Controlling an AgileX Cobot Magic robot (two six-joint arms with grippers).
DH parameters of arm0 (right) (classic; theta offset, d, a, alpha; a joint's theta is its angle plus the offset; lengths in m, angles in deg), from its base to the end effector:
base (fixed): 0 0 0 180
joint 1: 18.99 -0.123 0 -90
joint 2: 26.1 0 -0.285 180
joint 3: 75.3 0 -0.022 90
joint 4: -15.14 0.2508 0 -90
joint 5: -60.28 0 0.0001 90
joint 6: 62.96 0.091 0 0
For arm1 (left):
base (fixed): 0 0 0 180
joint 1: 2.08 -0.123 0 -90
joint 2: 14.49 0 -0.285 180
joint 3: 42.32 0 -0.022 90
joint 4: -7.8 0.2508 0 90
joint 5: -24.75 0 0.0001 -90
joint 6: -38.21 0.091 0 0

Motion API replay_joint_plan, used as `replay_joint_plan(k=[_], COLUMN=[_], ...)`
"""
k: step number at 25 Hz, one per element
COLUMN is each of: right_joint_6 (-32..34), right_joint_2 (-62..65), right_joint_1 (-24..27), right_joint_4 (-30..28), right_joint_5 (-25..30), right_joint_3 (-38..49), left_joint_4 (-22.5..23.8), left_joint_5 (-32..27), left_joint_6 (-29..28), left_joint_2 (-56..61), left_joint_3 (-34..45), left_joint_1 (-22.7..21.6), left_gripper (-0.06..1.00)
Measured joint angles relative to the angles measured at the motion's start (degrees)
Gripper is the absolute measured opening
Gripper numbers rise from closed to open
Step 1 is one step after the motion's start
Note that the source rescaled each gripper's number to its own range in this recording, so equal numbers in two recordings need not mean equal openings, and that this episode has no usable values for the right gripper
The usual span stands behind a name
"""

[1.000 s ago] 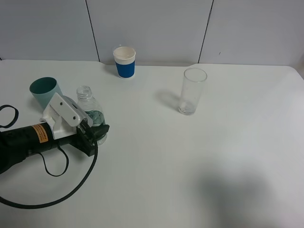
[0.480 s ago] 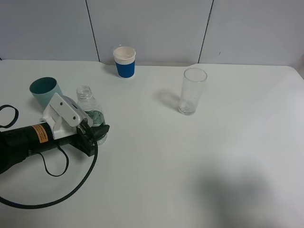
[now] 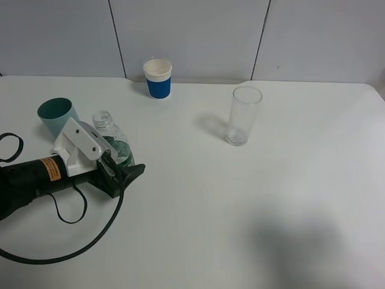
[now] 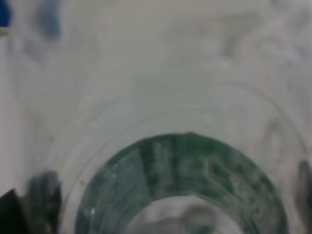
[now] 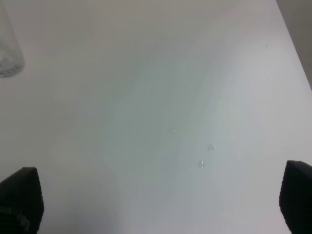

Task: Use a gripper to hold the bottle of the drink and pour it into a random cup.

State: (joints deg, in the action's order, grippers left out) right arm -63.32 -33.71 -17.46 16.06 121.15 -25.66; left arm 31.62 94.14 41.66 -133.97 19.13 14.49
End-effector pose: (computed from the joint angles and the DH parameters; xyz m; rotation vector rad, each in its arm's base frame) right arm -0.0032 0.0014 0.2720 0.0204 2.0614 -0.0011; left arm 0.2159 -0.1001 0.0866 0.7313 1.8293 -0.4314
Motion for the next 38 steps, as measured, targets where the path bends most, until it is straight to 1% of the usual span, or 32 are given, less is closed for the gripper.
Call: replay_joint_plan(k=[6, 11, 22, 30, 33, 38], right_joint_6=[0.0, 0.0, 0.0, 0.0, 0.0, 0.0], right_joint_2=[0.0, 0.0, 0.0, 0.0, 0.0, 0.0], right_joint_1=[0.0, 0.0, 0.0, 0.0, 0.0, 0.0], right_joint_4=[0.0, 0.0, 0.0, 0.0, 0.0, 0.0], right_joint_5=[0.0, 0.0, 0.0, 0.0, 0.0, 0.0], right_joint_3=[0.0, 0.0, 0.0, 0.0, 0.0, 0.0], left_joint_4=[0.0, 0.0, -4.2, -5.8, -5.8, -6.0], left_joint_5=[0.0, 0.0, 0.0, -0.1, -3.6, -11.4], left_joint_6=[0.0, 0.0, 0.0, 0.2, -1.2, -4.3], left_joint_2=[0.3, 2.7, 7.3, 14.9, 18.2, 23.9], left_joint_3=[0.0, 0.4, 7.5, 11.5, 11.8, 11.9], left_joint_1=[0.0, 0.0, 0.0, 0.0, 0.0, 0.0], left_gripper=[0.94, 0.94, 0.94, 0.94, 0.94, 0.94])
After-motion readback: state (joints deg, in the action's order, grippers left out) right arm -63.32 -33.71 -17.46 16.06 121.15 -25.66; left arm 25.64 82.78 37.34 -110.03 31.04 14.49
